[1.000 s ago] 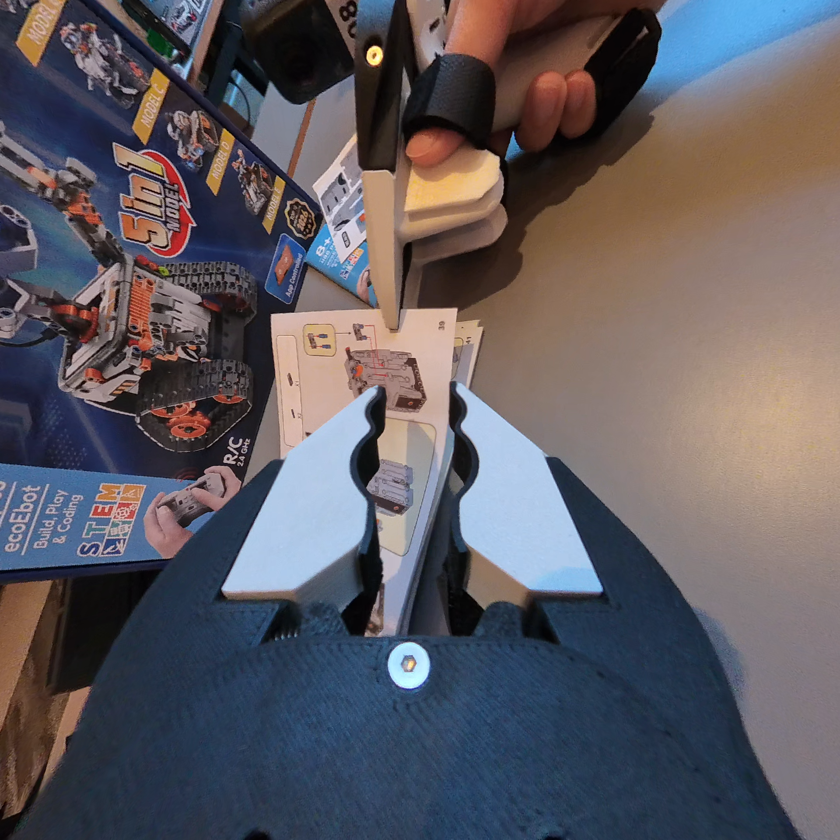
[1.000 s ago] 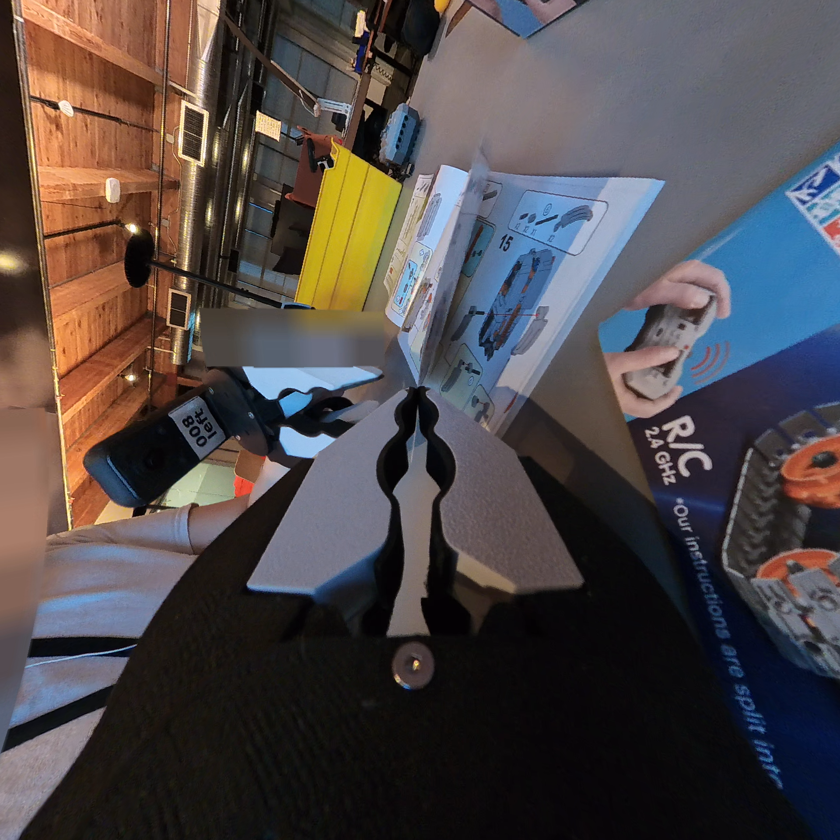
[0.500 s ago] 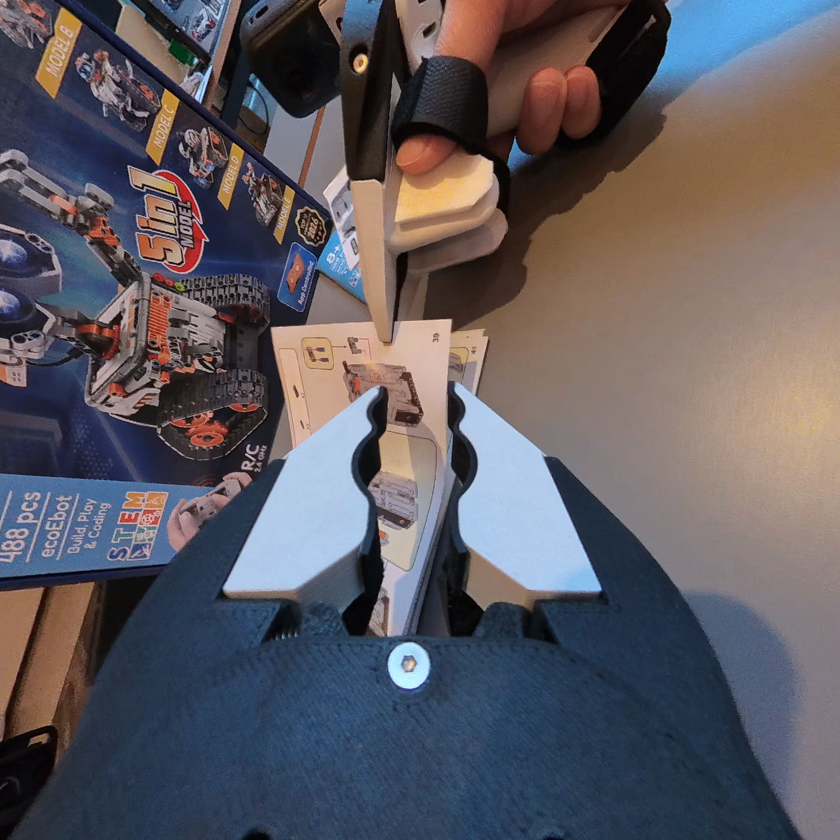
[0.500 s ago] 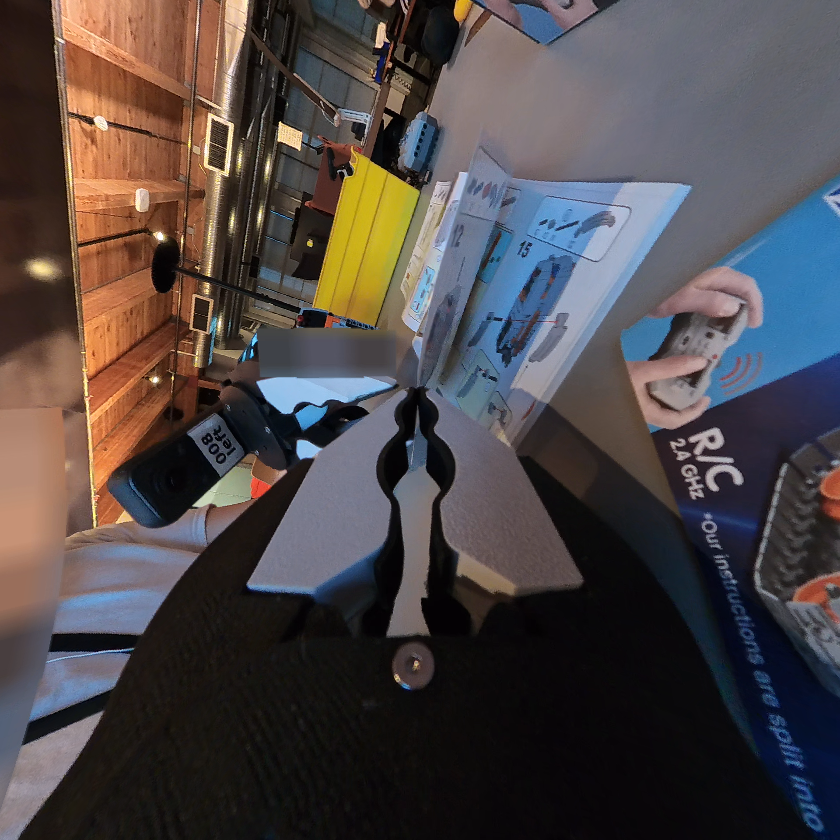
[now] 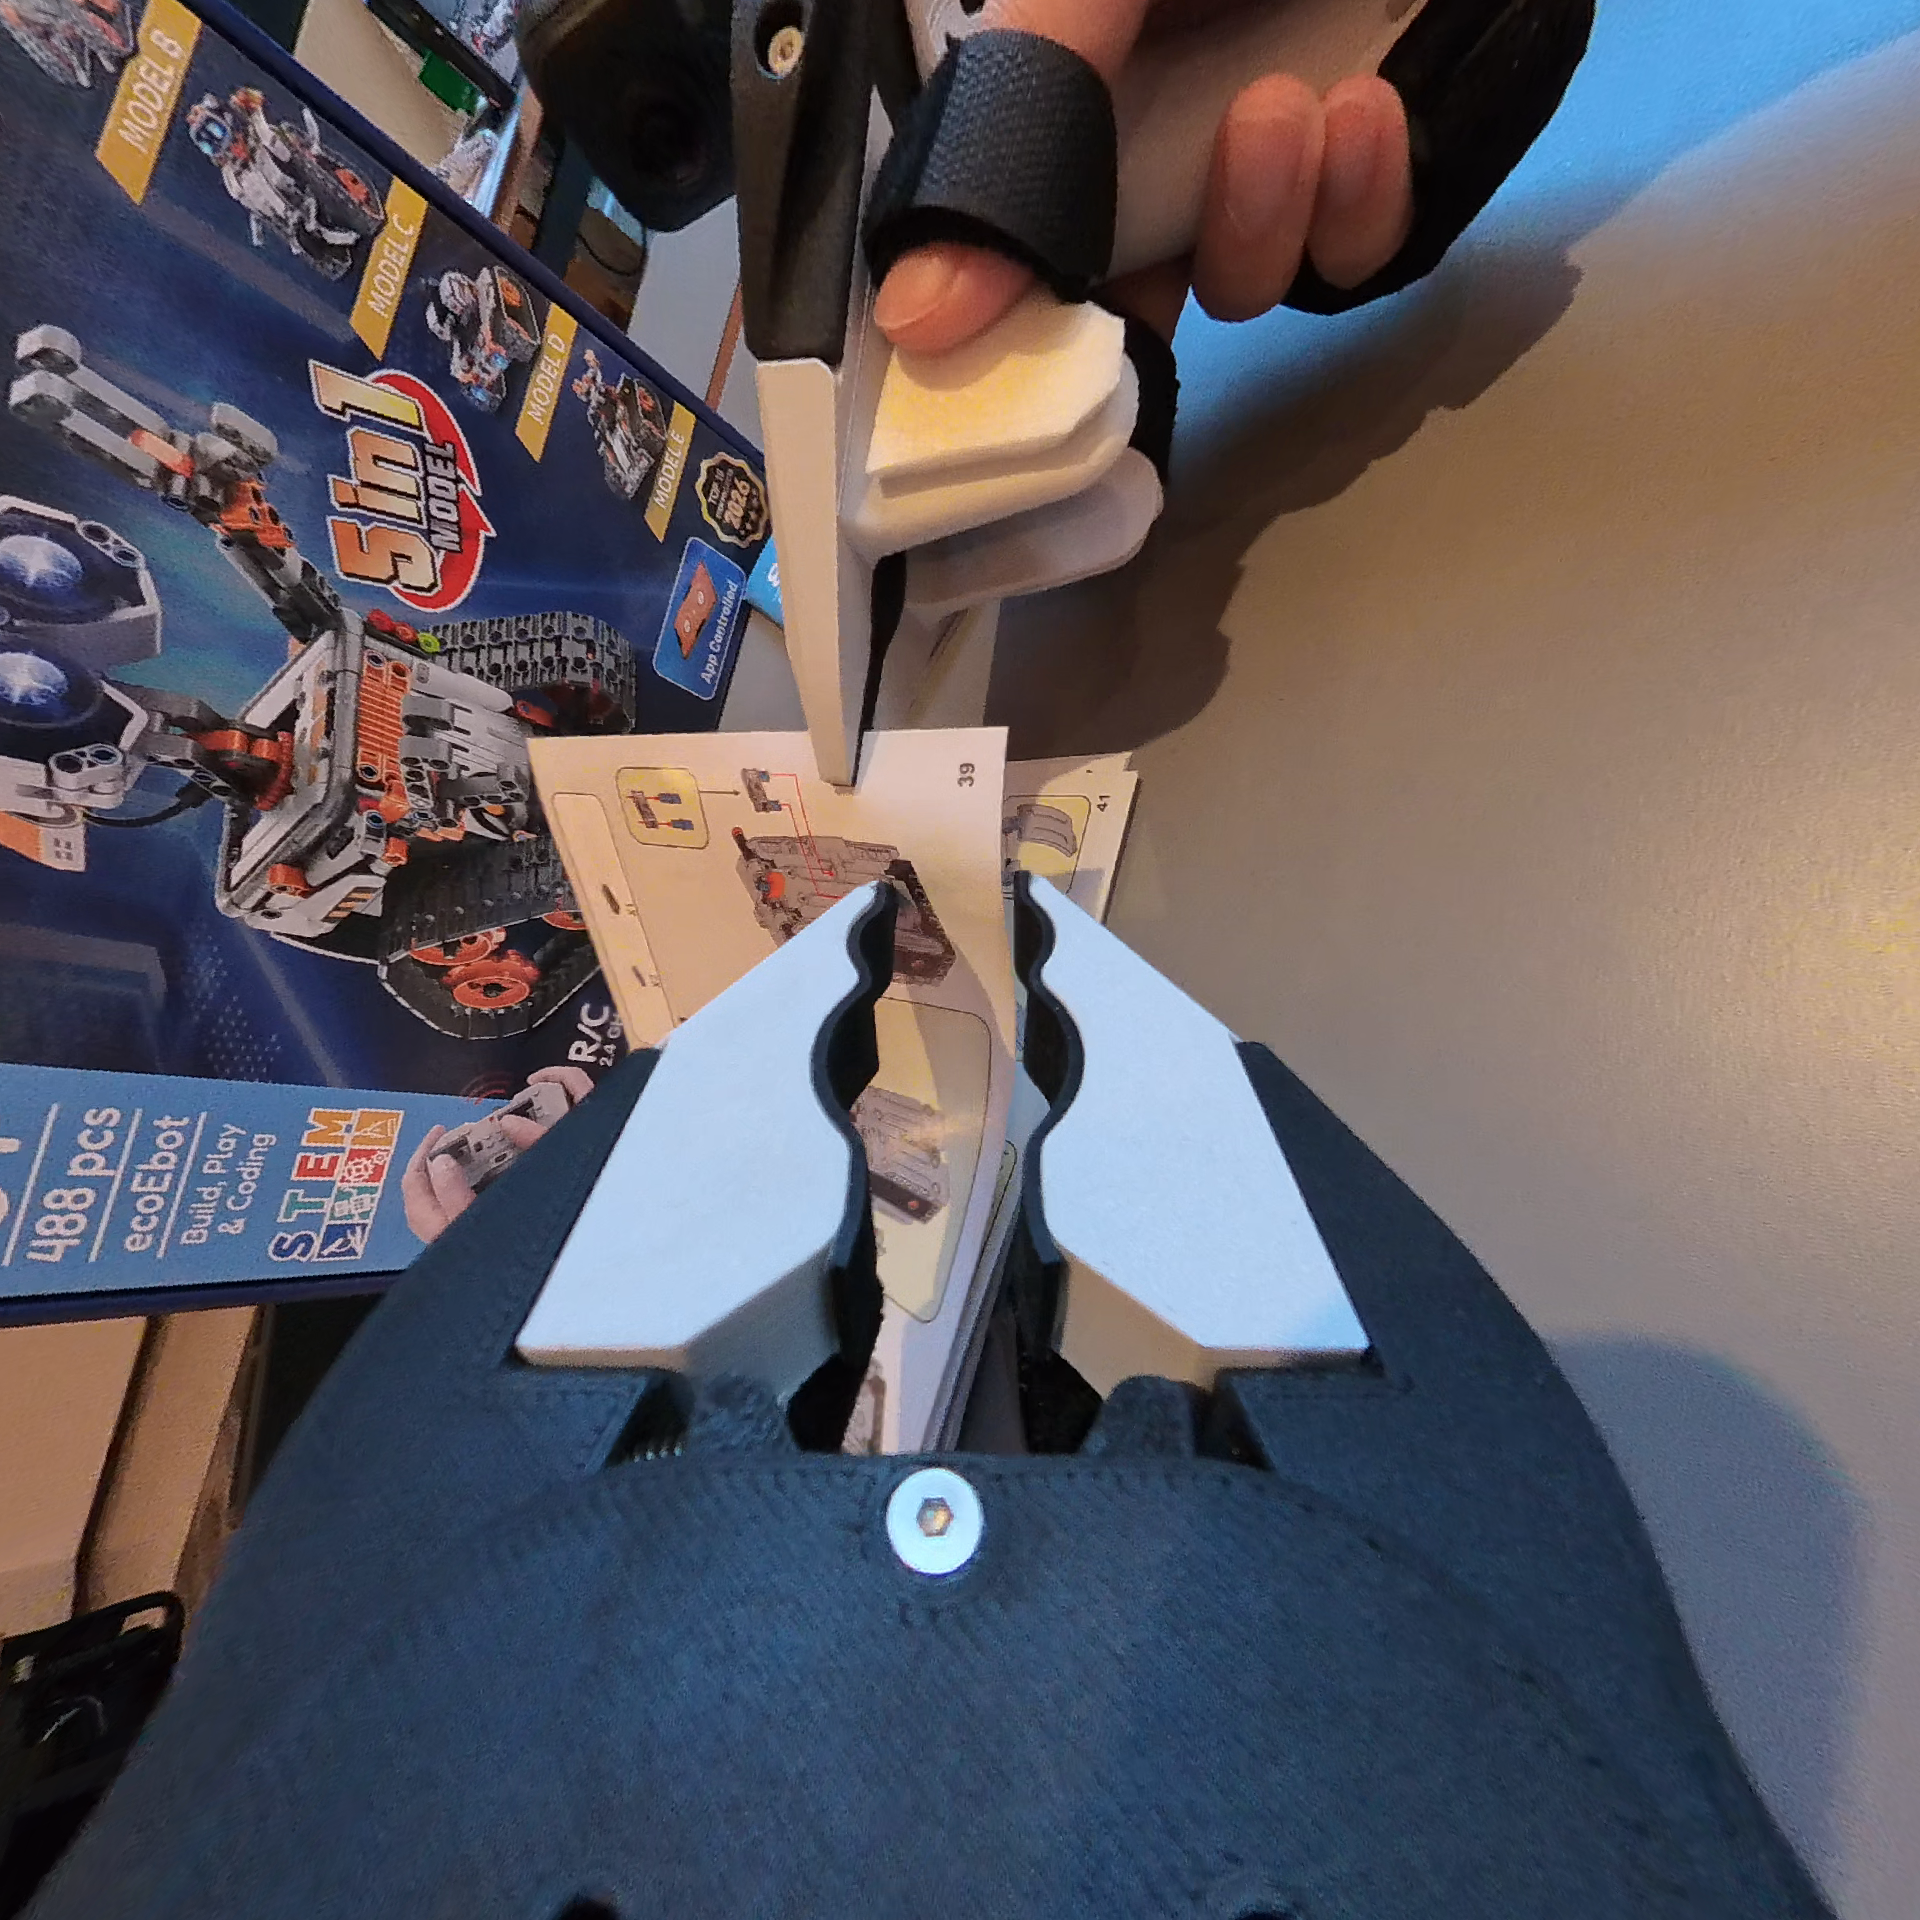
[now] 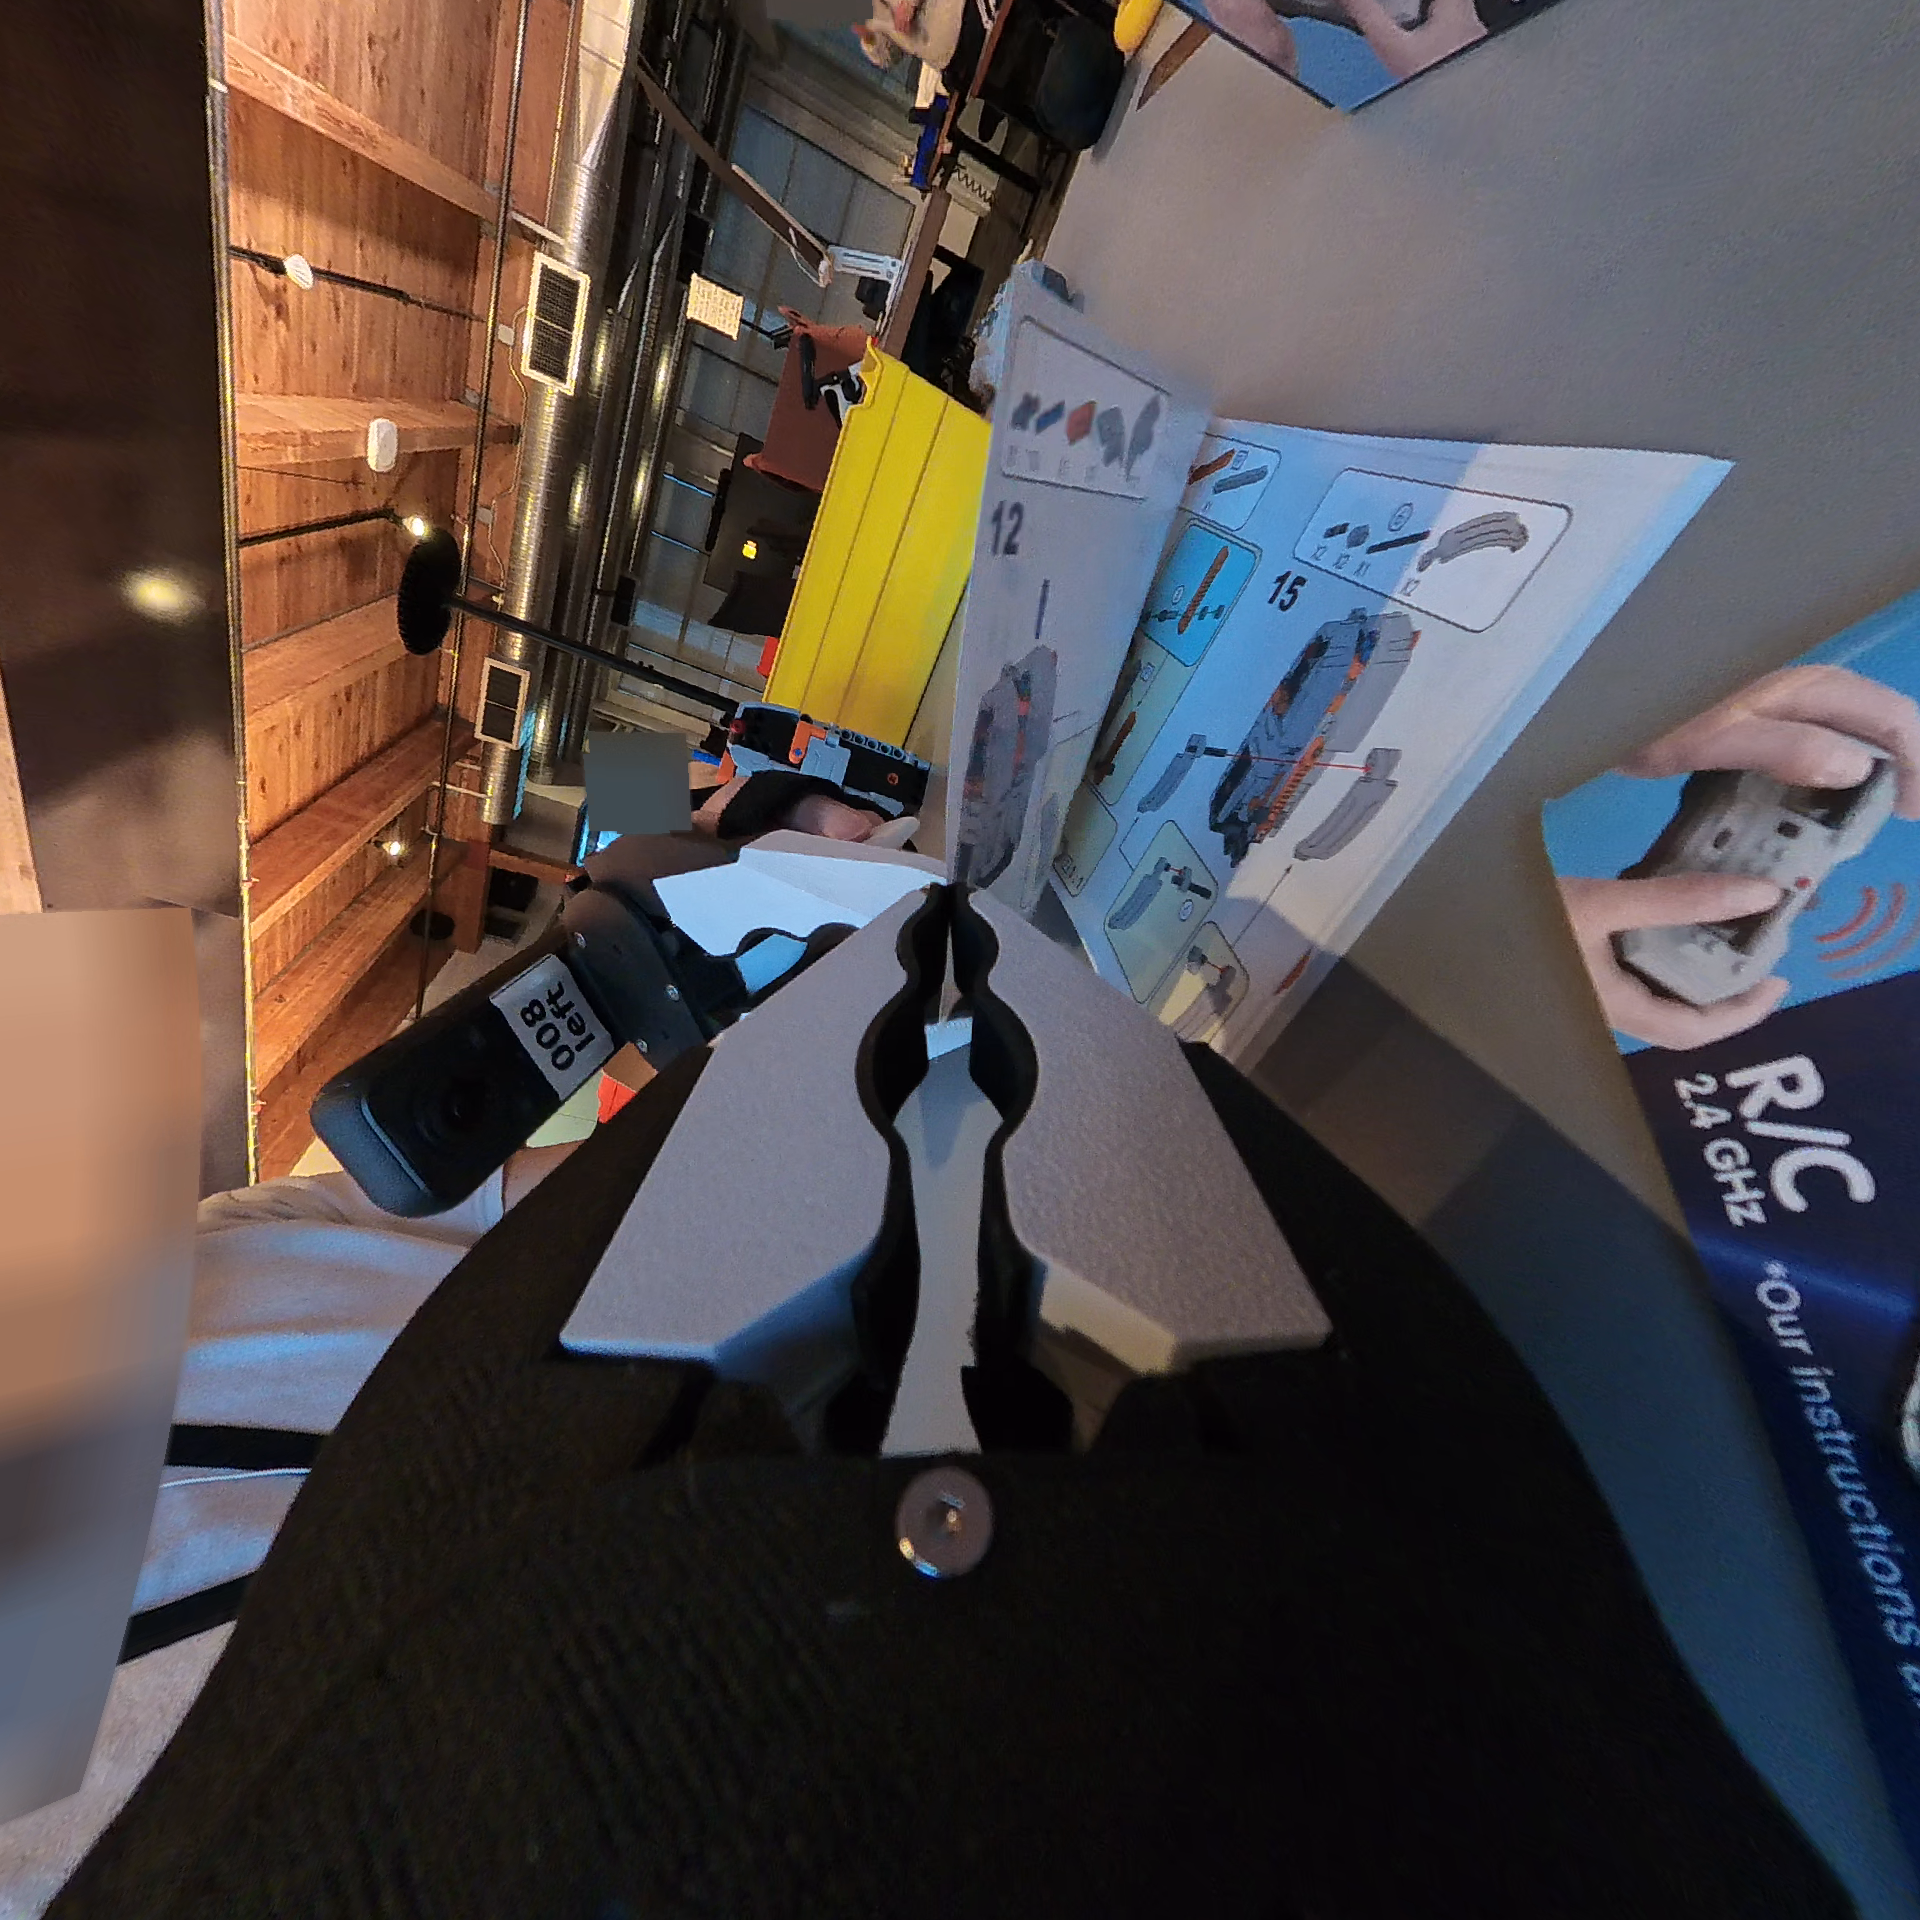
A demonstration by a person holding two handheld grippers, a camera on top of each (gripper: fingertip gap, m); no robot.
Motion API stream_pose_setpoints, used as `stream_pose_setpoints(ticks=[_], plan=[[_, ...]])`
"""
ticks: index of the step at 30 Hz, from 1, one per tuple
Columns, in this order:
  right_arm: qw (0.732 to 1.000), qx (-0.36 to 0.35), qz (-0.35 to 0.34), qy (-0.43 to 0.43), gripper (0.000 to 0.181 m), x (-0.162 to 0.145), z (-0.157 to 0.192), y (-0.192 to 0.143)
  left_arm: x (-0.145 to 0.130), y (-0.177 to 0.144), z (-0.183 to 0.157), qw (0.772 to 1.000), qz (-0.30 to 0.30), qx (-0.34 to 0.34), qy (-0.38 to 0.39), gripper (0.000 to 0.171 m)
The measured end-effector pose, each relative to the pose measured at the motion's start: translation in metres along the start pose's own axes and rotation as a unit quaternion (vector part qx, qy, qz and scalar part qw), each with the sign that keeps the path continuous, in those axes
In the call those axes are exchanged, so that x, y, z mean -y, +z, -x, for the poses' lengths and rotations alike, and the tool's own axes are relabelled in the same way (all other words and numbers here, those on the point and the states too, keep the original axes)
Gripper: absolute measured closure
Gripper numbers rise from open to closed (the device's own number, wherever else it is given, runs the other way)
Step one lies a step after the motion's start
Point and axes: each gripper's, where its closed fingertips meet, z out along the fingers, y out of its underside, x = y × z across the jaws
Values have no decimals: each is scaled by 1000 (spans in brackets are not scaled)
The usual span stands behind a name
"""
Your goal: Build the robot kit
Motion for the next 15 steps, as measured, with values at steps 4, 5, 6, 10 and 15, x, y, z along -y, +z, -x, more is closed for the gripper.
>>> stream_pose_setpoints(ticks=[4,5,6,10,15], plan=[[1000,3,-3,0,181,1,1,0,0,-1,3,1000,-1,9,-1,151],[1000,3,-4,1,181,2,1,0,1,-2,4,1000,-2,10,0,153],[1000,3,-4,1,181,2,1,0,1,-2,4,1000,-2,11,1,153],[1000,3,-8,2,181,3,-1,-1,1,-4,5,1000,0,17,7,156],[1000,7,-14,2,181,5,0,-2,2,-6,6,1000,0,24,12,161]])
